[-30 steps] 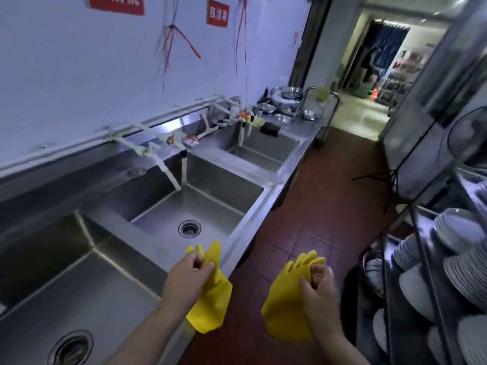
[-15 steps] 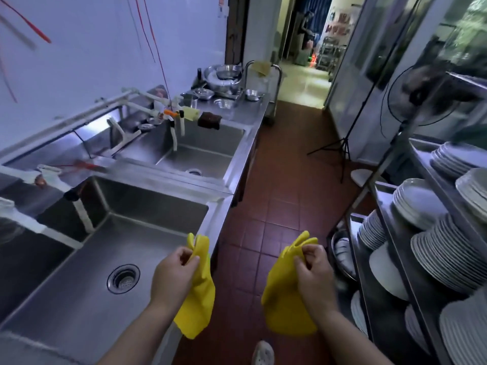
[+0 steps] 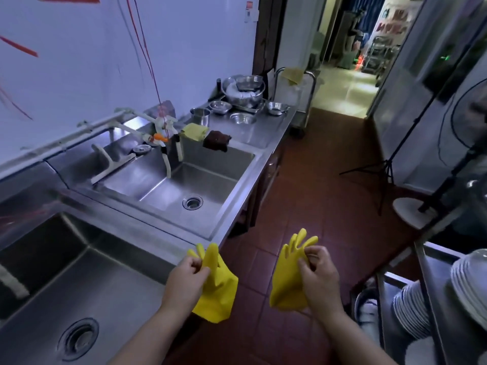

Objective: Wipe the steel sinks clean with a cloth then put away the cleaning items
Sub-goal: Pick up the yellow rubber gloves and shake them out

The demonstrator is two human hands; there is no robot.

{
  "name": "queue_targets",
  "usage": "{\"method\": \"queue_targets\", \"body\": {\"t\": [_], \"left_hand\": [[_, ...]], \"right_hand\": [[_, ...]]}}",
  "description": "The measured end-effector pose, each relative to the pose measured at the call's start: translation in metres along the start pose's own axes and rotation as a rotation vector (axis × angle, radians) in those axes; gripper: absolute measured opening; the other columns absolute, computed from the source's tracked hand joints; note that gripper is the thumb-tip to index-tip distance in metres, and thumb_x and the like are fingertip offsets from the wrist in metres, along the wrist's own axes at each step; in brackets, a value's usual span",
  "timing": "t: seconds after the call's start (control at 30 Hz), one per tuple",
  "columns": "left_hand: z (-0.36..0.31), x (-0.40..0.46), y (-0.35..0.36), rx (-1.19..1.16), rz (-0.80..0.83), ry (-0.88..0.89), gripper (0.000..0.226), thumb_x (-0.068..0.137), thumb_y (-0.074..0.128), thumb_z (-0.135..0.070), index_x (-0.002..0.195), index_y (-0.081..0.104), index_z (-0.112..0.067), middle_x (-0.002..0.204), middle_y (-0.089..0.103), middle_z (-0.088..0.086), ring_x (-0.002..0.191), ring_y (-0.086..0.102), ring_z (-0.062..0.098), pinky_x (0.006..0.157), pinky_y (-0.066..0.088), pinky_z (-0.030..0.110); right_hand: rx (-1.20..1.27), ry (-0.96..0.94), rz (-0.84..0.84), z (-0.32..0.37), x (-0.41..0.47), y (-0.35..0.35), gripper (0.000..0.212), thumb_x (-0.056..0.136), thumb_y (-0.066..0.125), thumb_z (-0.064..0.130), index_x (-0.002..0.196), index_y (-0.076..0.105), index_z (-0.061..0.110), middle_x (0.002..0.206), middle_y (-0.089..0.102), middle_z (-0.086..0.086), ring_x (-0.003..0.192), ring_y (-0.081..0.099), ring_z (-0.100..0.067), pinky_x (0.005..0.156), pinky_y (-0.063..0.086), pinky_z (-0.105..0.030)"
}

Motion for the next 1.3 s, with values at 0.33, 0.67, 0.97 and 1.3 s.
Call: {"method": "queue_targets", "body": {"t": [0.33, 0.67, 0.97, 1.3], "left_hand": [[-0.049, 0.142, 0.078, -0.069, -0.004, -0.033, 0.020, 0.079, 0.065, -0.010, 0.069, 0.050, -0.017, 0.061, 0.052, -0.001, 0.057, 0.047, 0.016, 0.053, 0.034, 0.028], [-0.122, 0.319, 0.150, -0.342, 0.075, -0.207, 0.027, 0.076, 0.069, -0.010, 0.100, 0.056, -0.011, 0.091, 0.064, 0.010, 0.081, 0.061, 0.026, 0.069, 0.049, 0.034], [-0.173, 0.410, 0.169, -0.821, 0.161, -0.341, 0.017, 0.097, 0.047, -0.018, 0.098, 0.064, -0.018, 0.085, 0.073, 0.006, 0.077, 0.069, 0.019, 0.057, 0.052, 0.028], [-0.214, 0.494, 0.159, -0.636, -0.154, -0.182, 0.042, 0.078, 0.072, -0.003, 0.108, 0.055, -0.025, 0.095, 0.070, -0.009, 0.083, 0.069, 0.008, 0.065, 0.052, 0.018]], "right_hand": [[0.016, -0.054, 0.123, 0.004, 0.158, 0.055, 0.025, 0.085, 0.064, 0.003, 0.081, 0.053, 0.025, 0.062, 0.059, 0.009, 0.060, 0.053, 0.000, 0.052, 0.038, -0.013], [0.087, -0.141, 0.131, 0.067, 0.337, 0.126, 0.029, 0.082, 0.064, -0.002, 0.082, 0.056, 0.026, 0.073, 0.064, 0.007, 0.067, 0.056, 0.001, 0.059, 0.040, -0.008], [0.080, -0.085, 0.231, 0.048, 0.447, 0.198, 0.024, 0.085, 0.063, 0.001, 0.085, 0.054, 0.024, 0.074, 0.061, -0.007, 0.056, 0.046, -0.001, 0.051, 0.037, -0.014], [0.080, 0.044, 0.456, -0.001, 0.567, 0.282, 0.020, 0.083, 0.065, 0.006, 0.084, 0.053, 0.022, 0.076, 0.067, 0.000, 0.063, 0.057, -0.011, 0.055, 0.042, -0.022]]}}
Point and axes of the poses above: each hand's wrist, its own x-axis towards the middle knuckle, its own y-axis out of the palm, z = x × y, the point moved 4 cm from there along x, towards the middle knuckle
